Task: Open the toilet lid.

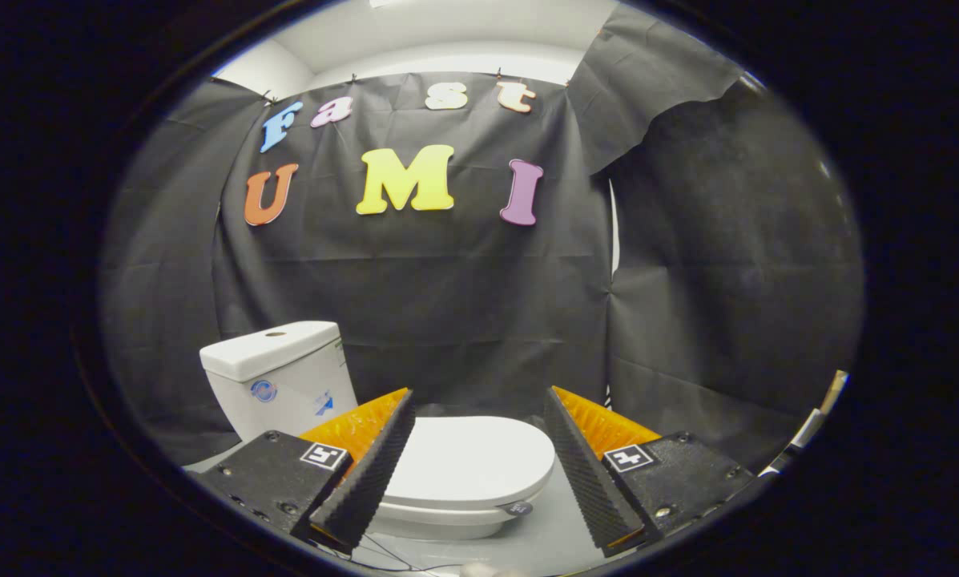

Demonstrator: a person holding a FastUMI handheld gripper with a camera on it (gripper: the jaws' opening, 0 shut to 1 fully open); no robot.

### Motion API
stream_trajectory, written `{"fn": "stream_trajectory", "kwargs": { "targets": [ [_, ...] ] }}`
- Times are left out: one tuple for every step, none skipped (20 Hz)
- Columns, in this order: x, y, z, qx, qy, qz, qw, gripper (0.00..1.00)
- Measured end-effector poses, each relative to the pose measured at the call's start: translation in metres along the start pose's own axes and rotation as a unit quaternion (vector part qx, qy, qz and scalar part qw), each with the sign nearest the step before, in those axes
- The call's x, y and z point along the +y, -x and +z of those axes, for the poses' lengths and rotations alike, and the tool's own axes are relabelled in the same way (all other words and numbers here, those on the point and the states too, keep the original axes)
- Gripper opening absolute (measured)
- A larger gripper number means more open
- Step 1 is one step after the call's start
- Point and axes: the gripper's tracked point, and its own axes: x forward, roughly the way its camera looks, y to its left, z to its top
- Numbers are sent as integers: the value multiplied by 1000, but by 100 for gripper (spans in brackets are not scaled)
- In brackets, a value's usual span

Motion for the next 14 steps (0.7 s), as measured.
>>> {"fn": "stream_trajectory", "kwargs": {
  "targets": [
    [2, -7, 2, 4, -8, 9, 1000, 100],
    [4, -15, 4, 8, -15, 21, 1000, 100],
    [6, -22, 6, 13, -24, 31, 999, 100],
    [4, -31, 5, 17, -30, 37, 999, 100],
    [2, -37, 7, 19, -37, 41, 998, 100],
    [-1, -44, 7, 20, -42, 42, 998, 100],
    [-5, -50, 7, 20, -43, 41, 998, 100],
    [-11, -56, 4, 21, -45, 38, 998, 100],
    [-17, -62, 1, 26, -48, 36, 998, 100],
    [-23, -66, -3, 29, -55, 37, 997, 100],
    [-28, -71, -7, 33, -66, 39, 997, 100],
    [-33, -76, -13, 38, -80, 41, 995, 100],
    [-37, -81, -21, 47, -98, 46, 993, 100],
    [-40, -86, -33, 59, -113, 48, 991, 100]
  ]
}}
